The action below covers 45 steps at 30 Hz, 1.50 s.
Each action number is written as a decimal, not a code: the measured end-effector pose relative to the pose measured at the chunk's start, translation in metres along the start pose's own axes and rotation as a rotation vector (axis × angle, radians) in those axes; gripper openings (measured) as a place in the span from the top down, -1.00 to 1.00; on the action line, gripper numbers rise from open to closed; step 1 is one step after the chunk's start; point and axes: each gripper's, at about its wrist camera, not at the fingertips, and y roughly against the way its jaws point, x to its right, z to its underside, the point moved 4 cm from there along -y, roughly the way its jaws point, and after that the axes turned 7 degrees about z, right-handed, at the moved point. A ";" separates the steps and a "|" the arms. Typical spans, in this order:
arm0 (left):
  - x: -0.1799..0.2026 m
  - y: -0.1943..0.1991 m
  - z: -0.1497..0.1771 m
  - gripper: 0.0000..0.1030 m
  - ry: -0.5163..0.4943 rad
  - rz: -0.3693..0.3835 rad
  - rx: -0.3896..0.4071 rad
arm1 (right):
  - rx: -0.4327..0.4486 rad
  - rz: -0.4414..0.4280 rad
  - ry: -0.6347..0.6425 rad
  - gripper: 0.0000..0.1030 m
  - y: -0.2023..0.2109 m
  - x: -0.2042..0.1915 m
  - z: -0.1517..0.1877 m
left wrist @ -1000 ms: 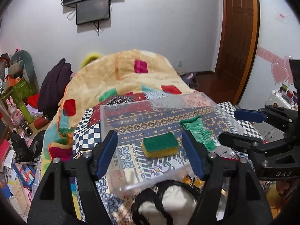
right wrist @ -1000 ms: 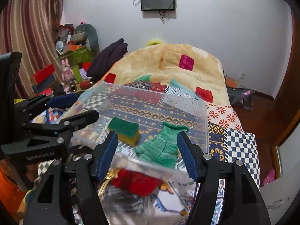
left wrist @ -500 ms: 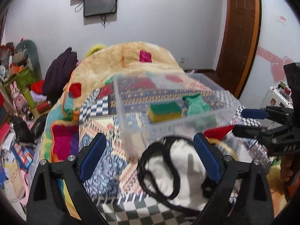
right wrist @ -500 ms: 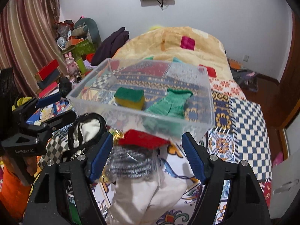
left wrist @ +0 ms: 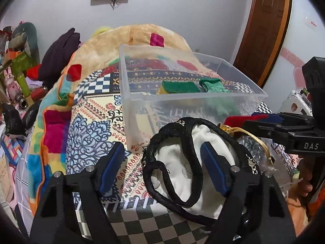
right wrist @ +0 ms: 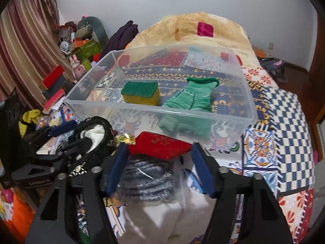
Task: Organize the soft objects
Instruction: 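Grasp the black-strapped white bag with the left tool while the right tool grasps the red pouch, then lift the bag and red pouch into the clear box and open both tools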
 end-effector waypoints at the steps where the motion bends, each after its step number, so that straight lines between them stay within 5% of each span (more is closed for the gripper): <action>1: 0.000 -0.001 0.000 -0.48 0.005 0.004 -0.004 | 0.003 0.003 0.004 0.04 0.001 -0.001 0.000; 5: 0.002 -0.005 0.005 -0.37 0.006 0.016 -0.019 | 0.030 0.012 0.025 0.31 0.005 -0.005 0.002; 7: 0.004 -0.008 0.008 -0.08 0.004 0.035 -0.034 | 0.036 0.002 0.031 0.58 0.007 -0.005 0.002; 16: 0.007 0.003 0.011 0.68 -0.001 0.045 -0.010 | 0.078 0.017 0.063 0.78 0.017 -0.011 0.005; 30: 0.032 0.068 -0.005 0.76 -0.082 0.041 0.156 | 0.200 0.002 0.092 0.83 0.064 -0.025 -0.003; 45: 0.036 0.104 -0.070 0.77 -0.102 0.010 0.339 | 0.348 0.026 0.035 0.83 0.101 -0.010 -0.035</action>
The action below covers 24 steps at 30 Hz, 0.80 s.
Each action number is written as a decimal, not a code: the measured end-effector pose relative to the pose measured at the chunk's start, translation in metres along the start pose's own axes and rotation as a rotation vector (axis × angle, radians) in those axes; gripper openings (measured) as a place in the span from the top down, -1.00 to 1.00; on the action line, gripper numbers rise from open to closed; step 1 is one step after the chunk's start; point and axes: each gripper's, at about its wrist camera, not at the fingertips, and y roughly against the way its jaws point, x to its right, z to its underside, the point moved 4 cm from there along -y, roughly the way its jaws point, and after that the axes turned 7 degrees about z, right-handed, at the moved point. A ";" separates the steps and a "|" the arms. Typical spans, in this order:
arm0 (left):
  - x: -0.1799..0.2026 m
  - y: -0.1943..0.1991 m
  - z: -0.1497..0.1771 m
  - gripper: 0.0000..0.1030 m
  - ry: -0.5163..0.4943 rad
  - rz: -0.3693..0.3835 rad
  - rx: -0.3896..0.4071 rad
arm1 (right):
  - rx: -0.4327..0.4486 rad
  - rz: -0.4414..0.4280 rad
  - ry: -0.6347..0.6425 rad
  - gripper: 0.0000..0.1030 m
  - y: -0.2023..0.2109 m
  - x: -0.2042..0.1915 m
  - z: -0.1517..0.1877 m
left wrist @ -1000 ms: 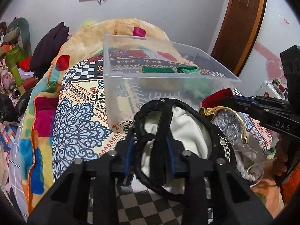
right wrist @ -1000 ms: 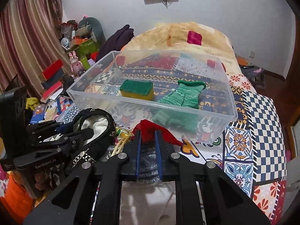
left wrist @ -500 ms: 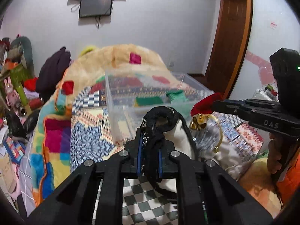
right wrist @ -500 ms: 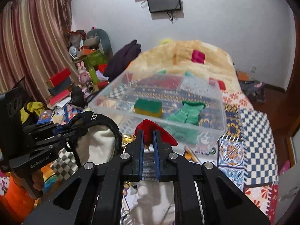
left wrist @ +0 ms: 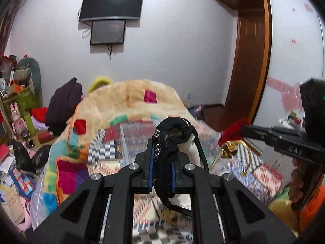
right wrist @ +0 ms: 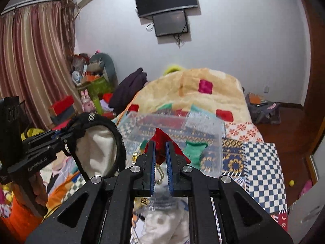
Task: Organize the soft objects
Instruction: 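Lift the bag and red pouch into the clear box and open both tools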
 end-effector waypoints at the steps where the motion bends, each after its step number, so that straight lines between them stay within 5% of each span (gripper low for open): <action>1: -0.001 -0.001 -0.007 0.77 0.000 -0.006 0.016 | 0.008 0.003 -0.007 0.83 0.001 0.002 -0.003; 14: -0.028 -0.045 -0.047 0.77 0.051 -0.093 0.082 | 0.065 0.062 -0.108 0.83 -0.021 0.027 -0.032; 24: -0.039 -0.102 -0.007 0.76 0.037 -0.137 -0.062 | -0.049 0.100 -0.087 0.83 -0.068 0.029 -0.014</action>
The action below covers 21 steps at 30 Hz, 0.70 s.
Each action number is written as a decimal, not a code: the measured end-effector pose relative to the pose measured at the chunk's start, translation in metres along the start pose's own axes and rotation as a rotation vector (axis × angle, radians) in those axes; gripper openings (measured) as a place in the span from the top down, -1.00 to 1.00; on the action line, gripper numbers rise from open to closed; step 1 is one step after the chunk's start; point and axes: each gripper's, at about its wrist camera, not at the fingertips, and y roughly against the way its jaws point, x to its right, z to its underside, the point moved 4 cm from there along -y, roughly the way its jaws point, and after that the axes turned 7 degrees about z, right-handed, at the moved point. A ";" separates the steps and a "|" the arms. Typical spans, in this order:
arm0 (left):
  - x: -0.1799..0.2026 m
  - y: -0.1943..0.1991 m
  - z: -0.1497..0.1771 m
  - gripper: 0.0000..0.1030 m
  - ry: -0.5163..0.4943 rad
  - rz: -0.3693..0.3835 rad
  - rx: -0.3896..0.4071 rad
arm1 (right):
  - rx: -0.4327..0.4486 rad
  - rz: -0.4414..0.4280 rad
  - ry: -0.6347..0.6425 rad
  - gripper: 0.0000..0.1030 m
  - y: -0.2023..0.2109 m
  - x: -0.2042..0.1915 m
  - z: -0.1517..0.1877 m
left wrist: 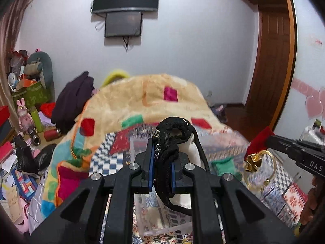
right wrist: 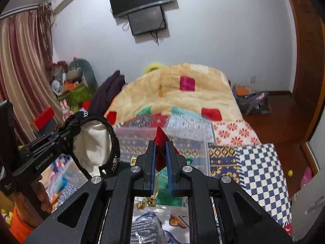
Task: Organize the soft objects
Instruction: 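Lift the bag and red pouch into the clear box and open both tools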
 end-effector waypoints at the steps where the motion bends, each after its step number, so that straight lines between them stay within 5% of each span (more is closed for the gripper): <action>1: 0.001 -0.004 0.004 0.77 -0.006 0.000 -0.015 | -0.014 0.004 0.006 0.83 -0.004 0.000 0.002; 12: 0.012 -0.019 0.027 0.64 -0.042 0.026 -0.126 | -0.160 0.003 0.067 0.80 -0.034 -0.008 0.027; 21: 0.014 0.006 0.025 -0.05 -0.017 0.066 -0.107 | -0.149 0.031 0.076 -0.04 -0.014 0.001 0.023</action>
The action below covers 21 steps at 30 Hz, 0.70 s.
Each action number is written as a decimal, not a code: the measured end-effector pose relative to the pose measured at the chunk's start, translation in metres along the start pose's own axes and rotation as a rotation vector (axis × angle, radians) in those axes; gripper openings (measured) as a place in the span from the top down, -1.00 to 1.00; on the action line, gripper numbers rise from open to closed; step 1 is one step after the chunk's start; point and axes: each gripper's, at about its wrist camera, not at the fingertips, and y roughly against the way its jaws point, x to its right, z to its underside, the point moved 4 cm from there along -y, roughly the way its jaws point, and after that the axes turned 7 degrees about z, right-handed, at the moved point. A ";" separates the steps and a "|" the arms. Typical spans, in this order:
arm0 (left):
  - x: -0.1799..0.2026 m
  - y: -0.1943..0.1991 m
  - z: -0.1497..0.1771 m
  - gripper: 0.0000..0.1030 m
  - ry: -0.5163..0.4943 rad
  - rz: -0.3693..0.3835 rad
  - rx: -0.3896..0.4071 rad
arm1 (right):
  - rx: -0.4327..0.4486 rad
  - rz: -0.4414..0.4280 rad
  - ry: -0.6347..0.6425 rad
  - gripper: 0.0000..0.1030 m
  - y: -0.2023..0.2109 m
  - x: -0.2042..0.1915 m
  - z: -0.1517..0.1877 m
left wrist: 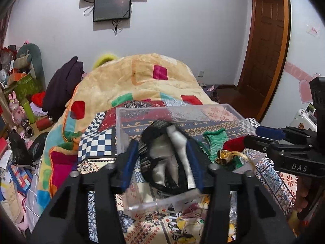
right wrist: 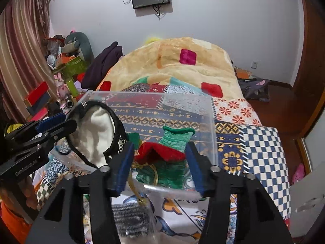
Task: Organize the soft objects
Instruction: 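Lift the bag and red pouch into the clear box and open both tools, then grasp the floral cloth with the left tool while the right tool grasps the bagged silver scrubber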
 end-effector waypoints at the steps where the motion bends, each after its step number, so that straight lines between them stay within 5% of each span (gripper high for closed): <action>1: 0.001 0.004 -0.001 -0.11 -0.004 0.002 0.009 | 0.006 0.001 -0.001 -0.12 0.003 0.000 -0.001; 7: 0.010 0.034 -0.003 -0.51 -0.022 0.031 0.051 | 0.068 -0.024 -0.008 -0.58 0.036 0.003 -0.003; 12: 0.014 0.051 0.007 -0.93 -0.018 0.043 0.058 | 0.073 -0.061 0.008 -0.67 0.055 0.001 0.008; 21: 0.018 0.036 0.050 -0.95 -0.004 0.054 -0.073 | -0.050 -0.096 0.036 -0.69 0.033 -0.015 0.045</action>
